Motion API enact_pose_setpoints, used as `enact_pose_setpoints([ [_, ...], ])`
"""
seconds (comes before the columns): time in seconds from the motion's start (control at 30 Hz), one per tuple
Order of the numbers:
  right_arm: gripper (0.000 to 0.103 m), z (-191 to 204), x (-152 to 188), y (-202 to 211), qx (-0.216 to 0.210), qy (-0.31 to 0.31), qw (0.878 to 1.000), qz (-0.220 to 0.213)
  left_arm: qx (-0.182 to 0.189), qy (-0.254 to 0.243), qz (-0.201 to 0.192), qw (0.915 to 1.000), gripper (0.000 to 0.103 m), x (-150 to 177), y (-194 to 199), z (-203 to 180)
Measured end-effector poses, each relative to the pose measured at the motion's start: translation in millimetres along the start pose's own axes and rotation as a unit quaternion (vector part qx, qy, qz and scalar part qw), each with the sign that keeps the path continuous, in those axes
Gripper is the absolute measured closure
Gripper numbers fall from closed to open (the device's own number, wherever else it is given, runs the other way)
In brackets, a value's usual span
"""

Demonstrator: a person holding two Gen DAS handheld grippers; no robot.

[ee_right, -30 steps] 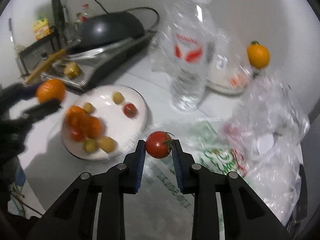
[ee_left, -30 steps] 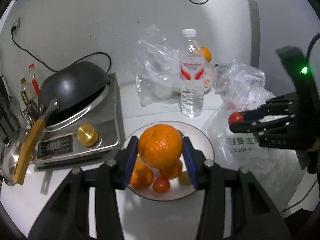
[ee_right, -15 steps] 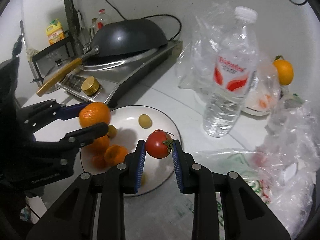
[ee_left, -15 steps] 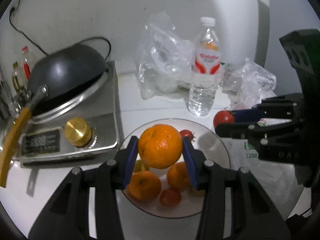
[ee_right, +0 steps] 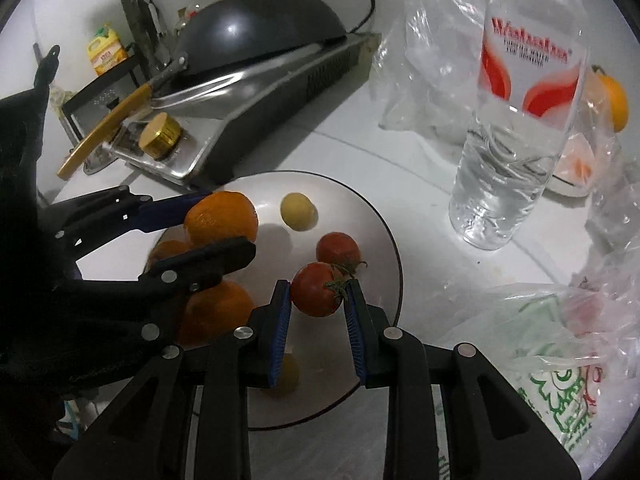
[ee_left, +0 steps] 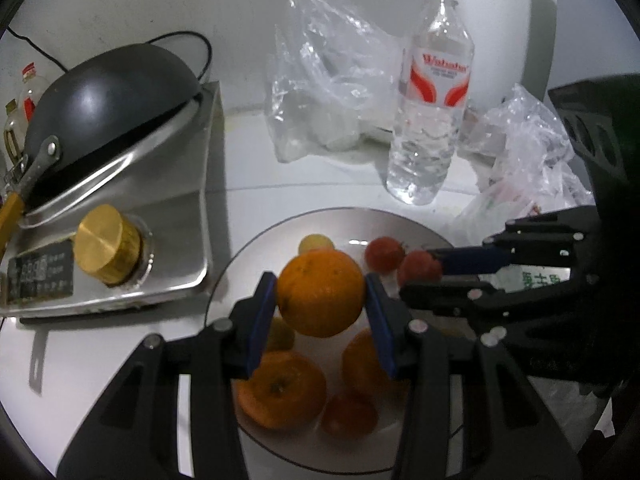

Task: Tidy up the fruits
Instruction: 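Lower the mandarin and tomato onto the plate and open both tools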

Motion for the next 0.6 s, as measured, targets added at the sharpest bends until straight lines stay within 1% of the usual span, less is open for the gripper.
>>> enact_pose_setpoints([
  [0.13, 0.074, -1.7, 3.5, -3.6, -0.002, -0.004, 1.0, 0.008, -0.002, 0.002, 0.008, 1.0, 0.057, 2.6, -6.8, 0.5],
  [0.23, 0.074, -1.5, 4.4, -4.6, -0.007, -0.006, 1.0, 0.011, 0.004, 0.001, -0.003, 1.0, 0.057, 0.6, -2.4, -1.0],
  [0.3, 0.074, -1.8, 5.2, -4.6, -0.007, -0.009, 1.0, 0.012, 0.001, -0.001, -0.01, 0.9999, 0.052, -1.4, 0.8, -1.4],
  [0.5, 0.074, -0.6, 3.9, 6.9, -0.001, -0.012, 1.0, 0.002, -0.01, 0.006, -0.02, 0.9997, 0.052, -3.5, 13.5, 4.1],
  [0.6, 0.072, -0.6, 4.1, 16.9, 0.003, -0.012, 1.0, -0.005, -0.015, 0.008, -0.028, 0.9995, 0.052, -3.3, 24.1, 4.0],
])
Point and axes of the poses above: each gripper's, at about its wrist camera, not at the fingertips, and y roughly against the way its jaws point, z to its left, x to its underside, the point moved 7 cm from there along -y, roughly the way its jaws point, and after that the axes turned 9 degrees about y, right-handed, at the moved point
